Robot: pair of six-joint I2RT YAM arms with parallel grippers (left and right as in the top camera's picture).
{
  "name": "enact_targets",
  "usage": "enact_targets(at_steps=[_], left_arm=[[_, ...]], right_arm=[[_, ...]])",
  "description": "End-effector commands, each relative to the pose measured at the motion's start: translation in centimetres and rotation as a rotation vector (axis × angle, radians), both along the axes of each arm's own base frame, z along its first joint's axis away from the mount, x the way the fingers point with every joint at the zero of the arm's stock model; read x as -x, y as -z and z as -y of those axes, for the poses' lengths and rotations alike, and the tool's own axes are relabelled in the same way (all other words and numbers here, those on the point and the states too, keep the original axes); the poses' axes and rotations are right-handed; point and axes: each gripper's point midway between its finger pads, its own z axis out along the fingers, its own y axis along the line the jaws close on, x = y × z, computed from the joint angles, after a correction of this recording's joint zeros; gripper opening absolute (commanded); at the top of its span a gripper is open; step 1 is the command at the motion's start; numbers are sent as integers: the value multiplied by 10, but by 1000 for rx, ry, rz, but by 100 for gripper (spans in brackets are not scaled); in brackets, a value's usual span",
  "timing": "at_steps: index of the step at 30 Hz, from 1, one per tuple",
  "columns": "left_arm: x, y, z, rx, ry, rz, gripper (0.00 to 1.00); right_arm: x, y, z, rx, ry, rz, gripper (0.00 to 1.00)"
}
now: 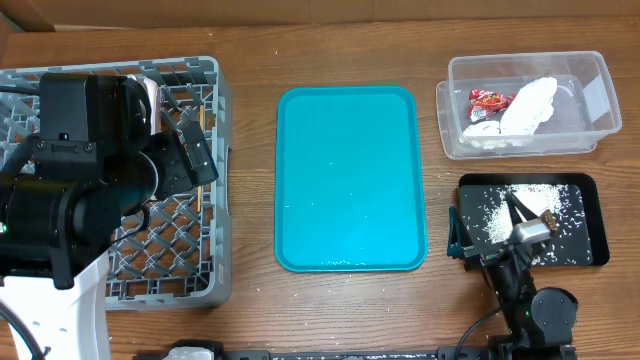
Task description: Sort waste into correct bins and load items into the dishwasher
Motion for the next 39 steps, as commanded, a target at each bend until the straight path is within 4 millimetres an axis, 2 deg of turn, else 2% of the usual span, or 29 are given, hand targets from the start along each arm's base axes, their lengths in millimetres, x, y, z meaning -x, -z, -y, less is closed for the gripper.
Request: enact_targets(at_steps=[1, 5, 9, 17, 39], left_arm=[[-2, -2, -3, -2, -23, 9, 100], [-2, -2, -3, -2, -23, 9, 100], [-2, -2, -3, -2, -23, 9, 100], [-2, -2, -3, -2, -23, 9, 100], [-2, -2, -3, -2, -23, 9, 100]], right_arm=[[-2, 15, 8, 31, 49, -45, 100], [-2, 15, 11, 25, 61, -46, 100], [-4, 17, 22, -68, 127, -71, 100], [-5, 18, 26, -61, 153, -72, 100], [-5, 17, 26, -63, 151, -70, 100]])
